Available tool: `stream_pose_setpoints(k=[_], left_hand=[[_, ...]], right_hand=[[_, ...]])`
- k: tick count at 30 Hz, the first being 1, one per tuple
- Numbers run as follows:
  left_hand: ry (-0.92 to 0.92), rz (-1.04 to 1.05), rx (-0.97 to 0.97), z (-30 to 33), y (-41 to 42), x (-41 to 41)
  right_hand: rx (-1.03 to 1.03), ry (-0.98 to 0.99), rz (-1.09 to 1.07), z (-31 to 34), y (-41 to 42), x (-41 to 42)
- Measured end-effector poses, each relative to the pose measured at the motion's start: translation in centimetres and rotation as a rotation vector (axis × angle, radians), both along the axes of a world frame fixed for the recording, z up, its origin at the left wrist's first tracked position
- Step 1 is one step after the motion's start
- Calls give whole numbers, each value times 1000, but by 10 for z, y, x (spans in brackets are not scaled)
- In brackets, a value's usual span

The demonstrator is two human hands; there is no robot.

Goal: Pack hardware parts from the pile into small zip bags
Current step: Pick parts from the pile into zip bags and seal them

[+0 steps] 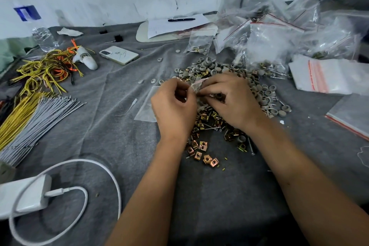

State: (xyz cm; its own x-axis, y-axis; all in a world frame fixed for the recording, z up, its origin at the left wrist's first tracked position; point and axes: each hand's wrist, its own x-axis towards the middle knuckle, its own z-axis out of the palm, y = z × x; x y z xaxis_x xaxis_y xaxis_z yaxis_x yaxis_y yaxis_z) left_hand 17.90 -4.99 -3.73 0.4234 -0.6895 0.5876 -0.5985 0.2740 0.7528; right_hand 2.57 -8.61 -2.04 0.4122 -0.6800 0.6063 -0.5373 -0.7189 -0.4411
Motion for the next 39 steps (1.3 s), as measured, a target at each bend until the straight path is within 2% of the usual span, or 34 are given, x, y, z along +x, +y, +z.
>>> stream_pose_setpoints(k=[4,8,13,18,20,22,24,26,29,32,36,39], left_hand=[[57,33,20,0,-1,2],[148,44,31,2,-1,2],[236,61,33,4,0,3],[270,63,35,4,-1,3],[262,72,36,3,-1,3],[237,73,35,3,-2,4],[151,60,42,3,-1,3],[31,16,43,3,0,2],[-75,-25,16,0,1,0],[-113,-34,-9,-1,1,0],[-113,-50,-21,-1,0,-1],[-38,-64,-7,-1,-1,-1]], right_hand=[[65,-122,-25,4,-3,-10],[141,90,47,6,-5,-21],[381,450,158,10,-3,-21],[378,488,174,7,-4,-22],[392,410,188,7,-5,-23],[398,196,217,8,-5,-24],[361,-17,211,9,-3,-22],[273,-112,150,7,-3,-19],[183,-86,53,5,-3,-13],[184,-44,29,3,-2,-10],[230,-101,5,3,2,-6],[227,-114,-26,2,4,-4]])
